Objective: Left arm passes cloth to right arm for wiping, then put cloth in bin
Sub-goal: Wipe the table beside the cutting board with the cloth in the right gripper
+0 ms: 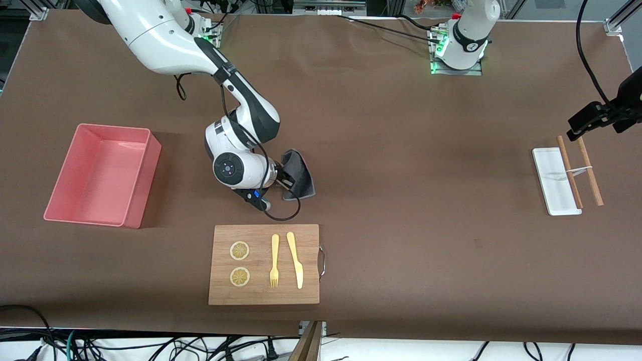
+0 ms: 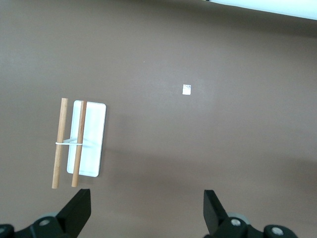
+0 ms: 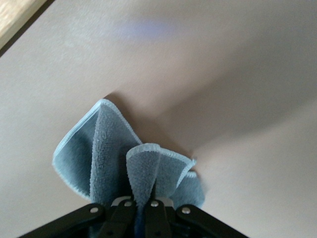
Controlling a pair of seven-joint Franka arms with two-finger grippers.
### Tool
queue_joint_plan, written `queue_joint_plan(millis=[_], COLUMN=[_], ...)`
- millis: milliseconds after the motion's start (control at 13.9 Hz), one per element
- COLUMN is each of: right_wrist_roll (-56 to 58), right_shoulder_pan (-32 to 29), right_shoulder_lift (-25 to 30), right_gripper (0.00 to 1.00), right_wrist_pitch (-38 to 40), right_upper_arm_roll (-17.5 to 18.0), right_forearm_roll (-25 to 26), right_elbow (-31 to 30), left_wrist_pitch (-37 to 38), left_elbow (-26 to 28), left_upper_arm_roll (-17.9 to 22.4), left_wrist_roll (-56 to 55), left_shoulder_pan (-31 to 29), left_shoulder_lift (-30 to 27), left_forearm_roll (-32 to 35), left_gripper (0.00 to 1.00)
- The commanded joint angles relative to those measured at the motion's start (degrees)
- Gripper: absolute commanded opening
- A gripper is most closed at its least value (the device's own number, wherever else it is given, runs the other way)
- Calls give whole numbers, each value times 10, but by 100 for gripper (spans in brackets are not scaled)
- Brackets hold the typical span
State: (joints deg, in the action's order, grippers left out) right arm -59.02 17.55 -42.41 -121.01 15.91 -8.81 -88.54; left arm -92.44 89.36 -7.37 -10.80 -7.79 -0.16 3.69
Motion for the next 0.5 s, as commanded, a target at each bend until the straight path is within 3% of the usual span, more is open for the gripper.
queue_joint_plan(millis=[0,432], right_wrist_roll=[56,203], right_shoulder_pan=[-9,-16], right_shoulder_lift=[12,28], right_gripper=[0,0], right_wrist_pitch=[-5,64], right_upper_arm_roll=[-22,-102], right_forearm_roll=[-3,-2], right_elbow=[-28,-29], left_wrist_pitch=[5,2], left_elbow=[7,4], left_upper_arm_roll=[-11,-12], left_wrist_roll=[-2,-1], left_shoulder_pan=[-12,-13], left_shoulder_lift=[-9,-3], left_forearm_roll=[-11,-12], left_gripper=[100,100])
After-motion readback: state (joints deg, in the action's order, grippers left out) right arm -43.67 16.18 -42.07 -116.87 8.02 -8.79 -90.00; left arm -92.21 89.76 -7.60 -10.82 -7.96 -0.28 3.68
